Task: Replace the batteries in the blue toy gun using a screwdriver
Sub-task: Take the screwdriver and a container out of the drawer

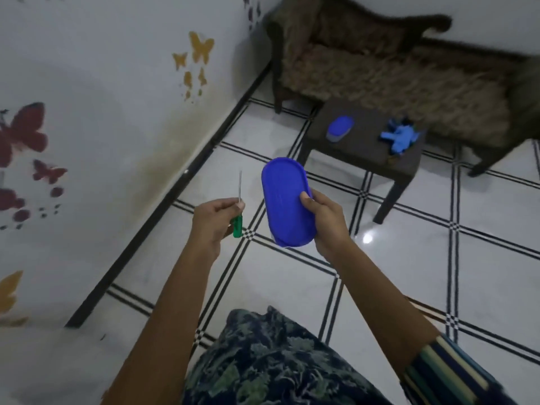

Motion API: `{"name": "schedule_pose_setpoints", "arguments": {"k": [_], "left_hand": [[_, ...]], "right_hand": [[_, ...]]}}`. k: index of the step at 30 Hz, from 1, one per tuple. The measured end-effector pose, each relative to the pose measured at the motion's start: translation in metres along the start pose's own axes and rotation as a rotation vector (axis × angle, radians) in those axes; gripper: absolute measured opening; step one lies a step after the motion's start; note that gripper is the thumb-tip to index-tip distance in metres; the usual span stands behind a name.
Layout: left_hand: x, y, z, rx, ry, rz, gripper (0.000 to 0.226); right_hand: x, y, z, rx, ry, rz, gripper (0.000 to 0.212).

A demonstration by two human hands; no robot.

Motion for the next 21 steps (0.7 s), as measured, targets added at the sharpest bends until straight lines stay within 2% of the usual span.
{"name": "schedule_pose_setpoints", "arguments": {"k": [4,8,17,21], "left_hand": [[0.031,-0.056,0.086,-0.103,-0.069,0.029,0.012],[0.063,-0.124,0.167,-0.154,-0.134,0.063,0.015],[0.131,-0.282,0.342,-0.298,-0.320,0.093,0.006],[0.141,-0.336,0.426,-0.308,-0.412,0.154,0.008]], "right_hand": [[-0.030,-0.062,-0.044,0.122,-0.052,-0.019,0.028],[-0.065,-0.135,-0.079,0.213,-0.079,-0.029,0.014],[-0.143,-0.307,-0.148,0.439,-0.182,-0.016,0.031],[-0.166,-0.380,-0.181,0.496,-0.205,-0.006,0.029]]}}
Point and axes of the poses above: each hand's wrist, its own y-axis away from the middle knuckle, its own z-axis out of the palm, x = y × z, the point moved 3 cm from there along -y, towards the middle knuckle, and after that the axes turned 2 degrees about x, right-handed, at the moved point
